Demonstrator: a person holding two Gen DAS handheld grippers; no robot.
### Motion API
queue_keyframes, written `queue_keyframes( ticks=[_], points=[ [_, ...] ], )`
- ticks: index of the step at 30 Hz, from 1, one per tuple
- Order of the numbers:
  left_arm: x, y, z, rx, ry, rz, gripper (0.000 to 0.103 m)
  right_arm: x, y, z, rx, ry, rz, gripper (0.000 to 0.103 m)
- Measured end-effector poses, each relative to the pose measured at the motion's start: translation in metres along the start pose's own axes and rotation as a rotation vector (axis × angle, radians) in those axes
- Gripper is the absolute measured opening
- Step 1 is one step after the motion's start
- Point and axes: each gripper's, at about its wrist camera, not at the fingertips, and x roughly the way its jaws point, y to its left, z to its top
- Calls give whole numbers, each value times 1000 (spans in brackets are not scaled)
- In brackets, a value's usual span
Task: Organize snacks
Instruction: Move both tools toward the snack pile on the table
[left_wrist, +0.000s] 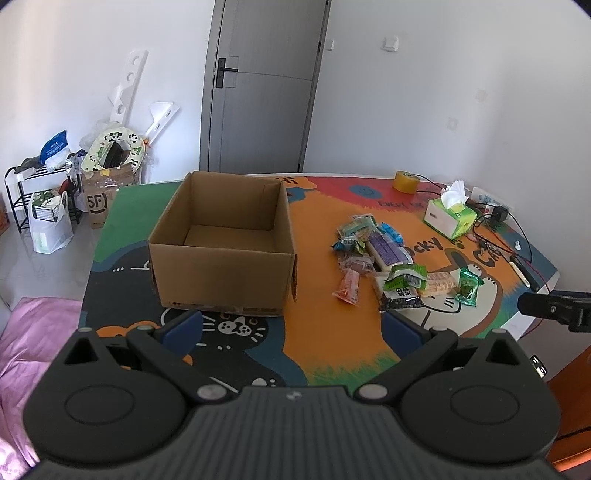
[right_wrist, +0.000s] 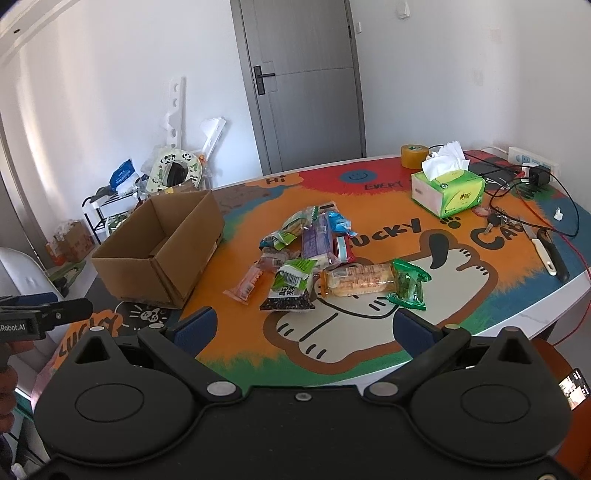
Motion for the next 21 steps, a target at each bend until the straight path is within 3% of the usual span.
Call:
queue_keyframes(
  ticks=[21],
  points=[
    [-1,-1,-1,2,-1,-1,102,-5,6,1,-9,0,-7,103]
  ],
)
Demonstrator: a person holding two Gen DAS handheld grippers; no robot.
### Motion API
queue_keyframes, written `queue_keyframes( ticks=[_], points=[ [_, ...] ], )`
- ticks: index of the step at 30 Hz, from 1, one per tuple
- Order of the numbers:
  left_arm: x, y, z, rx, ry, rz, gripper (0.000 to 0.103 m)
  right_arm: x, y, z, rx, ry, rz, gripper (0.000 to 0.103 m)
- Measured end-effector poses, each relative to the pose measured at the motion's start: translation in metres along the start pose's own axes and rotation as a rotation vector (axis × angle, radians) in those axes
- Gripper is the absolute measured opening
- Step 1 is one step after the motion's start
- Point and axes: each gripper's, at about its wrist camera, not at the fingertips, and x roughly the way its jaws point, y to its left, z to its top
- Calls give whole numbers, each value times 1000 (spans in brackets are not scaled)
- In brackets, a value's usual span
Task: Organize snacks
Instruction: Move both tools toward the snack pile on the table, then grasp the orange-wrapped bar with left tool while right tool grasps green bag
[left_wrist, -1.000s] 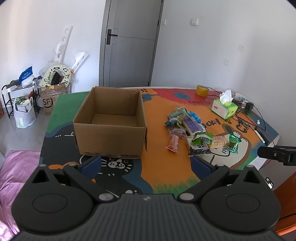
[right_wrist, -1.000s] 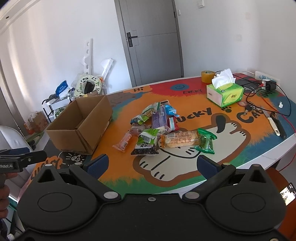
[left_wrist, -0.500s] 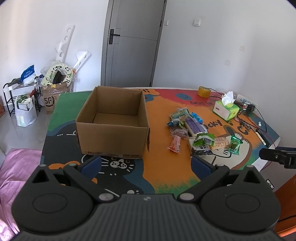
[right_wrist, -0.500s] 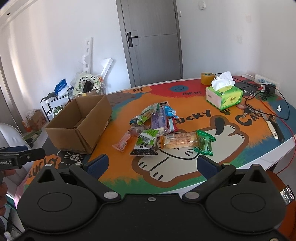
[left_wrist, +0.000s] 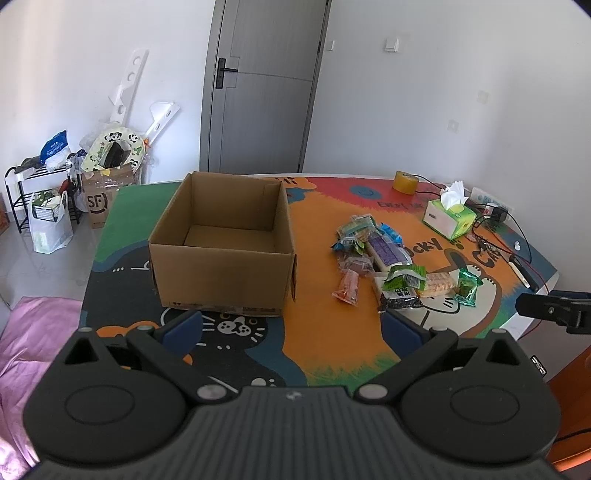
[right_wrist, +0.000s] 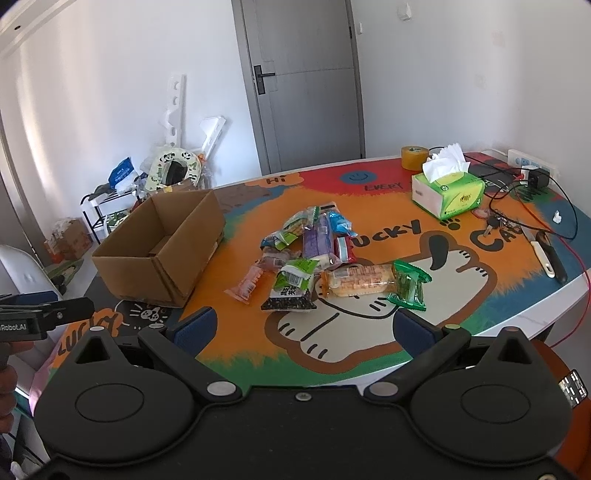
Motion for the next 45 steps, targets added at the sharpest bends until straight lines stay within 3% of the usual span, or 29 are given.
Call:
queue_keyframes(
  ticks=[22,33,45],
  points=[
    [5,-11,-3,40,-4,15,102,9,-1,-3,-12,-4,-10,103],
    [30,-25,-3,59,-2,12,102,26,-29,-14,6,-62,-25,103],
    [81,-35,-6,31,-51,-62,100,65,-80,-34,62,-134,-56,103]
  ],
)
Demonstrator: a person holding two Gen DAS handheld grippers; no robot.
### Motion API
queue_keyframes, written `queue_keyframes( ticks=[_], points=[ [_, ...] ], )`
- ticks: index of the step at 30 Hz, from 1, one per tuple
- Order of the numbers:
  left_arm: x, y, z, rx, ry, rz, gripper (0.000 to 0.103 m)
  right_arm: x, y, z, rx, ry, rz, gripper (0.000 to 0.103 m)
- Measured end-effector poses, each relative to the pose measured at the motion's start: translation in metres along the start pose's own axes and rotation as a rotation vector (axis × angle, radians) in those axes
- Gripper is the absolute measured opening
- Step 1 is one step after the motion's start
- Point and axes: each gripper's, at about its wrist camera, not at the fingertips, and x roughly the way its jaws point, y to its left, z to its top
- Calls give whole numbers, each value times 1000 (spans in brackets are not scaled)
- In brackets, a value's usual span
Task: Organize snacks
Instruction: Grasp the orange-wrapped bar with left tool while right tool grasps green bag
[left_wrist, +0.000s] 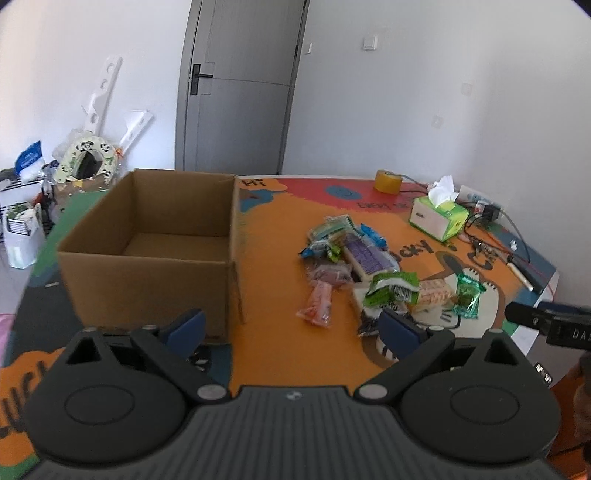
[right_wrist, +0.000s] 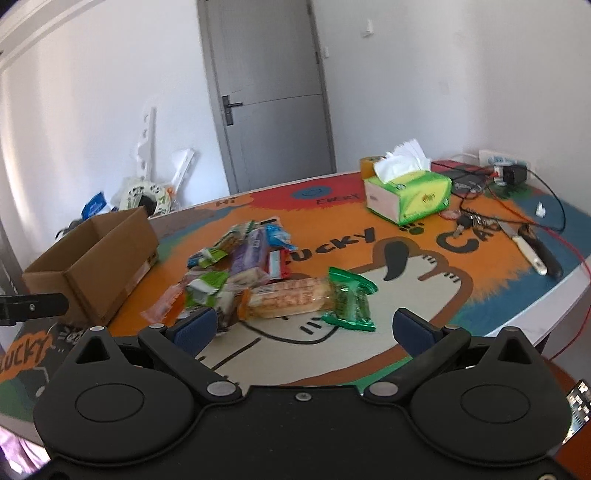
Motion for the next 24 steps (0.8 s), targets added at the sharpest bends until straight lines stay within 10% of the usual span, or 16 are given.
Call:
queue_keyframes(
  ticks=[24],
  points=[
    [118,-19,0,31,124,1,51,82,-42,-18,33,38,-42,58]
  ],
)
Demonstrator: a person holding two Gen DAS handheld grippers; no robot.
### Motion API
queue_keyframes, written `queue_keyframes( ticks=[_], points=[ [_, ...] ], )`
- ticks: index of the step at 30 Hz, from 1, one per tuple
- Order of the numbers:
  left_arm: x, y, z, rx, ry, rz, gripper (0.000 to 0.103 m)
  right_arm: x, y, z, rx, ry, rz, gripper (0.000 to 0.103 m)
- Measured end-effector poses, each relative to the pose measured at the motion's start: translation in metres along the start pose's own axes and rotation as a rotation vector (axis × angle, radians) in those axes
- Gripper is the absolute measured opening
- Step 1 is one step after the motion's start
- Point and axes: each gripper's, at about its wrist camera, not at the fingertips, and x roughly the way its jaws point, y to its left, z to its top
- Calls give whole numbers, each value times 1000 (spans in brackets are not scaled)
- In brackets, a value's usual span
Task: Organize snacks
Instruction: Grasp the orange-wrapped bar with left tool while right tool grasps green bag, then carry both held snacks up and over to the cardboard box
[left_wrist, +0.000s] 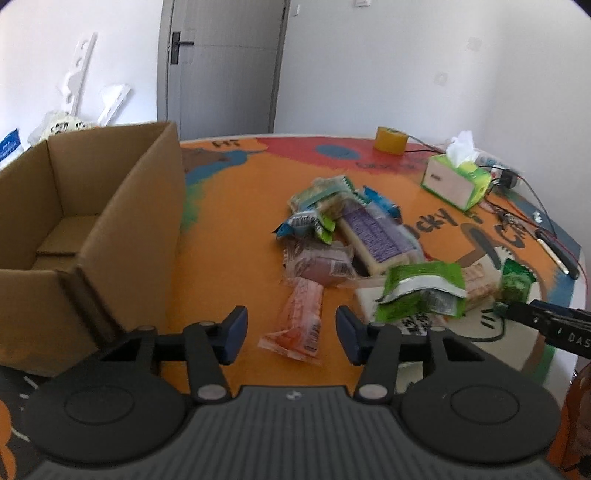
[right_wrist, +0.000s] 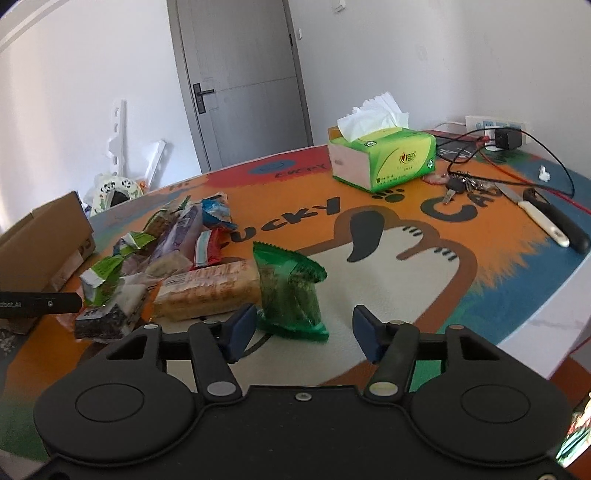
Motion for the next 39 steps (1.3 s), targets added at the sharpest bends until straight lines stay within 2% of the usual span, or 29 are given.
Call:
queue_keyframes(
  ticks=[3,8,10,12,15,18,36,39],
  points=[
    [10,1,0,-6,29,9,47,6,1,4,-9,5,5,51],
    [17,0,3,15,19,25,45,14,6,7,-24,6,27,48],
    [18,1,3,27,19,38,38,17,8,8,-31,7,20,43],
    [18,4,4,25,19,56,23,18,8,9,-26,2,16,37],
    [14,9,4,-3,22,40,21,17,6,9,3,3,28,31],
    [10,8,1,-14,19,27,20,12,6,9,1,6,32,30],
    [-46,9,-4,-57,-102,-8,17,-40,28,21,-28,-91,49,30],
    [-60,12,-1,-62,-141,-5,17,-49,37,26,-47,-114,61,30]
  ],
)
